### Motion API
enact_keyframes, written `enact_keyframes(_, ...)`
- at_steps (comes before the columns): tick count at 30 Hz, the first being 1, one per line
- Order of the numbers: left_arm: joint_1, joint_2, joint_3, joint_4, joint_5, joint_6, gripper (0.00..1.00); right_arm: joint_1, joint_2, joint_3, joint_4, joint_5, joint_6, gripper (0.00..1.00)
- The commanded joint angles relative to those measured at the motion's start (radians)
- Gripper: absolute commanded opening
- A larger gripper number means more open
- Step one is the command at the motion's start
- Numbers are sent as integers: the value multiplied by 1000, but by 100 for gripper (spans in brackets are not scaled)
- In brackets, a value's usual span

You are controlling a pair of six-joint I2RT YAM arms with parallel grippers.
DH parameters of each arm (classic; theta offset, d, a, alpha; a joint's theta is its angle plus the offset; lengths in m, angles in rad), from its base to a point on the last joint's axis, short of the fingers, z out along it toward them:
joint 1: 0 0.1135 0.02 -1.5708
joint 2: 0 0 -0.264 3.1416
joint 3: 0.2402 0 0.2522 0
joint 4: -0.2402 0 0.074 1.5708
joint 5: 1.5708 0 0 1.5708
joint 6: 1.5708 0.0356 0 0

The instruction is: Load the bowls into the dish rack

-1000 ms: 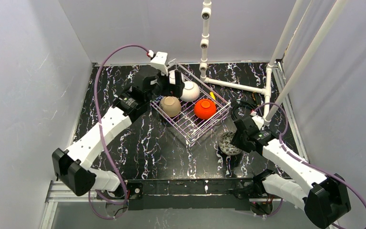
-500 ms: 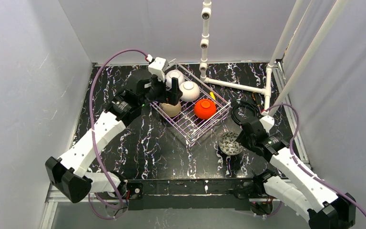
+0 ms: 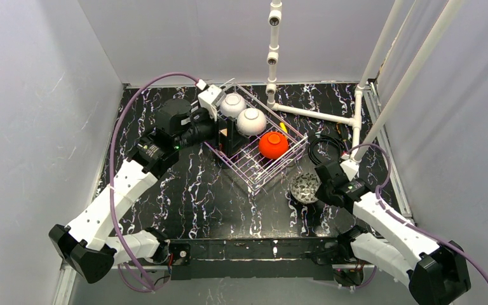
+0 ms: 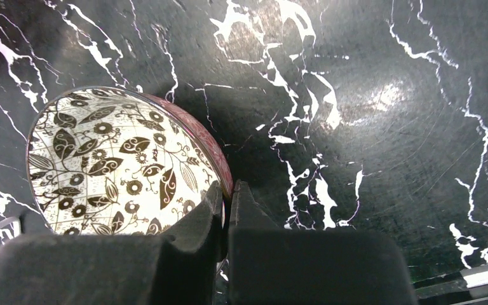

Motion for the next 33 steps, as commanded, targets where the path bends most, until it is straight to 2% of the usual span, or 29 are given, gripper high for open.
enact_keyframes(1,2,-11,-9,5,154,34,98,-5,9,97,-23,57,-53,1)
enact_keyframes(5,-21,-1,-4,39,216,49,98,-5,-8,215,-90,71,-80,1)
enact_keyframes(11,-134,31,2,112,295,166,98,-5,-51,382,-114,26,-140,1)
enact_keyframes(14,-205,69,10,134,364,312,98,-4,-49,438,-75,-67,-197,1)
enact_keyframes(18,-286,152,78,45,406,585,96,-5,-32,482,-22,-202,-258,1)
enact_keyframes(21,-335,199,91,24,369,753,96,-5,-20,505,-7,-264,-276,1)
enact_keyframes(24,-376,264,134,-12,298,852,93,-5,-9,530,-4,-307,-281,1)
enact_keyframes(26,-405,305,158,-51,241,913,89,-5,-3,546,-6,-325,-287,1)
enact_keyframes(28,-432,335,175,-96,181,981,79,-5,2,567,-21,-333,-292,1)
enact_keyframes(31,-469,370,183,-144,84,1042,57,-5,17,600,-53,-334,-302,1)
enact_keyframes(33,-489,389,198,-177,18,1071,47,-5,29,619,-76,-334,-308,1)
